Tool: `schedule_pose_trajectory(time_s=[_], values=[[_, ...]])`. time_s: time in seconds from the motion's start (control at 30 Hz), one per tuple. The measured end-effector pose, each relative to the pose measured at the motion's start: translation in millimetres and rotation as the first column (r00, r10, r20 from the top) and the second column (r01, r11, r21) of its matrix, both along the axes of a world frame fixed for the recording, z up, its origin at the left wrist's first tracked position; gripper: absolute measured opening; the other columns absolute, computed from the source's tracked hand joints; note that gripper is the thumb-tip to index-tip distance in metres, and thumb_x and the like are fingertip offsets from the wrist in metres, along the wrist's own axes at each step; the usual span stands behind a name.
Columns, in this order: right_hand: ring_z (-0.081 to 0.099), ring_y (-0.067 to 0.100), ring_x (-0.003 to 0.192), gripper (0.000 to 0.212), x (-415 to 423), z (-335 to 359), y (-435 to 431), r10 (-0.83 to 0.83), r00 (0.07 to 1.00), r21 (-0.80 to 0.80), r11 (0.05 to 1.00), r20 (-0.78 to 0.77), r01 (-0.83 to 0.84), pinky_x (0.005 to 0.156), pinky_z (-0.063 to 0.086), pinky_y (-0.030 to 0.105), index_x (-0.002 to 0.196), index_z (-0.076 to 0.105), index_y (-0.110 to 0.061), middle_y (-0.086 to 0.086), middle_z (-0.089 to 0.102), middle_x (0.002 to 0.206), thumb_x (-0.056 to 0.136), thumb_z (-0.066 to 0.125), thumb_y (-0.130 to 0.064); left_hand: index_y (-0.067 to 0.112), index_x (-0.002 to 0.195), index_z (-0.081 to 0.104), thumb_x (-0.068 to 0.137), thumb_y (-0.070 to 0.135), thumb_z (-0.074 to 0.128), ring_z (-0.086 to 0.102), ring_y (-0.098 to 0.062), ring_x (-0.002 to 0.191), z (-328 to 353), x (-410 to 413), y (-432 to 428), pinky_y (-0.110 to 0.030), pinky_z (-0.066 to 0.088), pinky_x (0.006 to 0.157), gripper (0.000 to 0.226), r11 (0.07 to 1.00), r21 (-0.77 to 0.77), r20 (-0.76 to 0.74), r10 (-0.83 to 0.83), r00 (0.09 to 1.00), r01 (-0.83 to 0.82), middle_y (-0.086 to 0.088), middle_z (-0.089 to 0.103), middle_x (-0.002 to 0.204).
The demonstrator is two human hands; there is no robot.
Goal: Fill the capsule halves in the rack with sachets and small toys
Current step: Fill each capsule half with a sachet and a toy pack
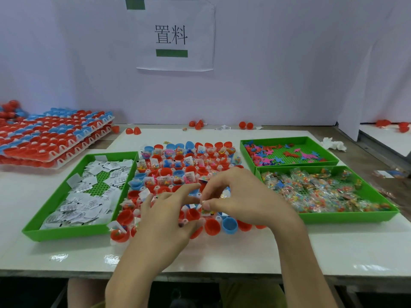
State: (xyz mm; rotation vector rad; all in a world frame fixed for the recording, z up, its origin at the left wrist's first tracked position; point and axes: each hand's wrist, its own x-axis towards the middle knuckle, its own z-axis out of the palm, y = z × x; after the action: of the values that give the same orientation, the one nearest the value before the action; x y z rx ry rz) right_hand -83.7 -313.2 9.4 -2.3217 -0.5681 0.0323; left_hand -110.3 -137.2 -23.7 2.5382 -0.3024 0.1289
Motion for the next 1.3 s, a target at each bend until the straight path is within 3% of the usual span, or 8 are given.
schedule_pose_trajectory(time_s=[0.17,0.37,0.47,0.63,0.73,0.93,1.17,1.3], values=[[0.065,-0.002,0.069,0.019,3.1,-4.5,8.9,0.024,1.000,0.001,1.000,-0.016,-0.024,0.065,0.049,0.015,0.079,0.071,-0.033,-0.015,0.067,0.069,0.087,0.075,-0.017,0.069,0.114,0.021,0.087,0.038,0.070,0.040,0.005,0.123,-5.1,2.1,5.4,-0.047,-0.004,0.121,0.064,1.000,0.030,-0.010,-0.003,1.000,0.003,0.045,0.041,0.091],[0.064,-0.005,0.069,0.009,4.3,-9.0,16.7,0.059,0.998,-0.009,0.998,-0.025,-0.059,0.065,0.048,0.010,0.087,0.079,-0.023,-0.019,0.065,0.070,0.087,0.074,-0.016,0.069,0.105,0.029,0.086,0.040,0.072,0.037,0.011,0.110,-9.4,4.2,12.8,-0.049,-0.005,0.122,0.056,1.000,0.005,-0.003,0.001,1.000,-0.001,0.045,0.043,0.090],[0.064,-0.004,0.070,0.010,4.6,-9.4,16.8,0.063,0.998,-0.005,0.998,-0.027,-0.063,0.065,0.049,0.012,0.084,0.077,-0.025,-0.018,0.066,0.071,0.088,0.074,-0.016,0.070,0.099,0.033,0.084,0.044,0.072,0.042,0.010,0.113,-10.5,4.2,16.6,-0.048,-0.003,0.121,0.050,1.000,0.002,0.003,0.003,1.000,-0.003,0.046,0.046,0.092],[0.066,-0.001,0.072,0.015,6.4,-10.0,14.3,0.048,0.999,0.002,0.999,-0.021,-0.048,0.068,0.053,0.016,0.079,0.073,-0.030,-0.014,0.069,0.073,0.087,0.074,-0.018,0.065,0.104,0.045,0.081,0.049,0.073,0.048,0.008,0.117,-10.5,4.1,20.5,-0.047,-0.002,0.120,0.040,0.999,-0.033,0.007,0.002,1.000,-0.002,0.042,0.056,0.099],[0.066,-0.001,0.073,0.011,7.2,-11.4,13.8,0.045,0.999,0.008,0.999,-0.024,-0.045,0.067,0.053,0.015,0.082,0.075,-0.028,-0.014,0.070,0.075,0.087,0.075,-0.019,0.055,0.119,0.053,0.079,0.049,0.076,0.053,0.005,0.120,-10.3,3.5,22.1,-0.049,-0.003,0.120,0.047,0.998,-0.057,0.002,0.017,1.000,-0.017,0.035,0.061,0.103],[0.066,0.000,0.074,0.008,8.5,-13.0,13.7,0.041,0.999,0.016,0.999,-0.022,-0.041,0.067,0.054,0.016,0.085,0.077,-0.027,-0.014,0.070,0.077,0.087,0.075,-0.020,0.046,0.124,0.061,0.076,0.049,0.078,0.055,0.004,0.119,-11.9,2.8,25.5,-0.050,-0.001,0.121,0.052,0.997,-0.073,0.003,0.006,1.000,-0.006,0.032,0.066,0.106],[0.065,-0.002,0.075,0.007,8.3,-13.9,16.3,0.071,0.997,0.003,0.997,-0.034,-0.071,0.070,0.053,0.015,0.086,0.077,-0.025,-0.016,0.068,0.076,0.087,0.075,-0.019,0.064,0.100,0.055,0.076,0.050,0.077,0.052,0.008,0.112,-12.6,3.4,25.7,-0.048,-0.001,0.119,0.036,0.998,-0.060,0.027,-0.014,1.000,0.016,0.043,0.057,0.101],[0.064,-0.003,0.075,0.008,8.5,-17.0,20.0,0.081,0.996,-0.016,0.997,-0.044,-0.082,0.067,0.050,0.014,0.085,0.076,-0.027,-0.018,0.066,0.075,0.087,0.074,-0.020,0.063,0.093,0.055,0.076,0.053,0.075,0.049,0.006,0.110,-13.8,3.7,26.2,-0.048,0.003,0.119,0.028,0.999,-0.051,0.030,-0.011,0.999,0.012,0.039,0.058,0.102]])
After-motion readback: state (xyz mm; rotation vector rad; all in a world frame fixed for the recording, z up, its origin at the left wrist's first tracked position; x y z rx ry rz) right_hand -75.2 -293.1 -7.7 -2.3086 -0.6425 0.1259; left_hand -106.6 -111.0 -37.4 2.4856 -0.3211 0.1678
